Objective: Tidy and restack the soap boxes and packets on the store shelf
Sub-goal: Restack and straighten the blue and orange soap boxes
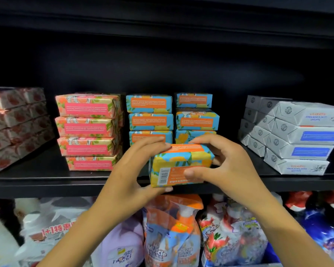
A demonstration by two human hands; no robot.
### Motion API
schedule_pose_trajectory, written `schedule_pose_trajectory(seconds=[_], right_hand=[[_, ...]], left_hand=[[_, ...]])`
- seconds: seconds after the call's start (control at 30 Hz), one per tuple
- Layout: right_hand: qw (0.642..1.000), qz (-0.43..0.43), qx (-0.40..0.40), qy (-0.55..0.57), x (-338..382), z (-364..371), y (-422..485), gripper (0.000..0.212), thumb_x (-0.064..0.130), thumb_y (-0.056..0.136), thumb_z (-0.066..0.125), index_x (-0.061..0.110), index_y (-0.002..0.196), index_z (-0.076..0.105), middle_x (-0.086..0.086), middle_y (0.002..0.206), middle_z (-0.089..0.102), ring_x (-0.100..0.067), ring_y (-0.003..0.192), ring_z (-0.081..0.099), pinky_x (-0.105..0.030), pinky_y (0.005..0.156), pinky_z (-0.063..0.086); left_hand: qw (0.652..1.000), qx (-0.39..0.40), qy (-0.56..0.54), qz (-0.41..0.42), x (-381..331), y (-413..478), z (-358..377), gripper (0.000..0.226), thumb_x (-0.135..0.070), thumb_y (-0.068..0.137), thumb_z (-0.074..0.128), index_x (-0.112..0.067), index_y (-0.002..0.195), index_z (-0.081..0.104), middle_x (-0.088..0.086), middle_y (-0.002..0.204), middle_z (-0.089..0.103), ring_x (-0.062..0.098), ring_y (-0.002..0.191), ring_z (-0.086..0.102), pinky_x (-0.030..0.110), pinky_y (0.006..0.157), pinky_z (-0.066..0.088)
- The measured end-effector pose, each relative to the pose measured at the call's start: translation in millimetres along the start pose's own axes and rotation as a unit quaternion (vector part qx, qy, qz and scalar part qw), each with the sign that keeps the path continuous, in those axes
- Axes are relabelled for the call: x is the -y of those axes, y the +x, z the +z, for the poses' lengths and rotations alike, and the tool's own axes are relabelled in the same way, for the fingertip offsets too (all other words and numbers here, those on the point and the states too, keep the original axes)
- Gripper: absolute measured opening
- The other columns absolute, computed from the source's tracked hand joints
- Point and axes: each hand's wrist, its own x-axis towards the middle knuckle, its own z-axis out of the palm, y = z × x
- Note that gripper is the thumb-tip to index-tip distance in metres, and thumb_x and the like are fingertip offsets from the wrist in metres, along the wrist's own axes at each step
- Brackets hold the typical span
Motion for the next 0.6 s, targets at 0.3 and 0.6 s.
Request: schedule_pose_trajectory(seconds=[0.3, 0.6], right_hand=[[0.949, -0.242, -0.094, -0.177, -15.4, 32.7, -6.4, 0.040, -0.004, 0.069, 0.074, 0.006, 0.100, 0.051, -0.004, 0.105, 0.056, -0.010, 0.105, 0.054, -0.017, 0.088, 0.046], [0.970, -0.107, -0.049, -0.213, -36.2, 23.1, -21.8, 0.048, 0.045, 0.077, 0.068, 0.021, 0.116, 0.053, 0.012, 0.117, 0.056, -0.001, 0.111, 0.050, -0.019, 0.091, 0.043]], left_hand=[[0.962, -0.033, -0.145, -0.229, -2.6, -5.9, -4.7, 0.065, -0.051, 0.048, 0.080, -0.029, 0.106, 0.061, -0.016, 0.101, 0.071, 0.004, 0.092, 0.068, 0.022, 0.078, 0.054], [0.977, -0.059, -0.010, -0.207, 3.7, -13.5, -25.2, 0.063, -0.055, 0.047, 0.080, -0.037, 0.102, 0.057, -0.027, 0.100, 0.066, -0.005, 0.086, 0.065, 0.010, 0.068, 0.049]])
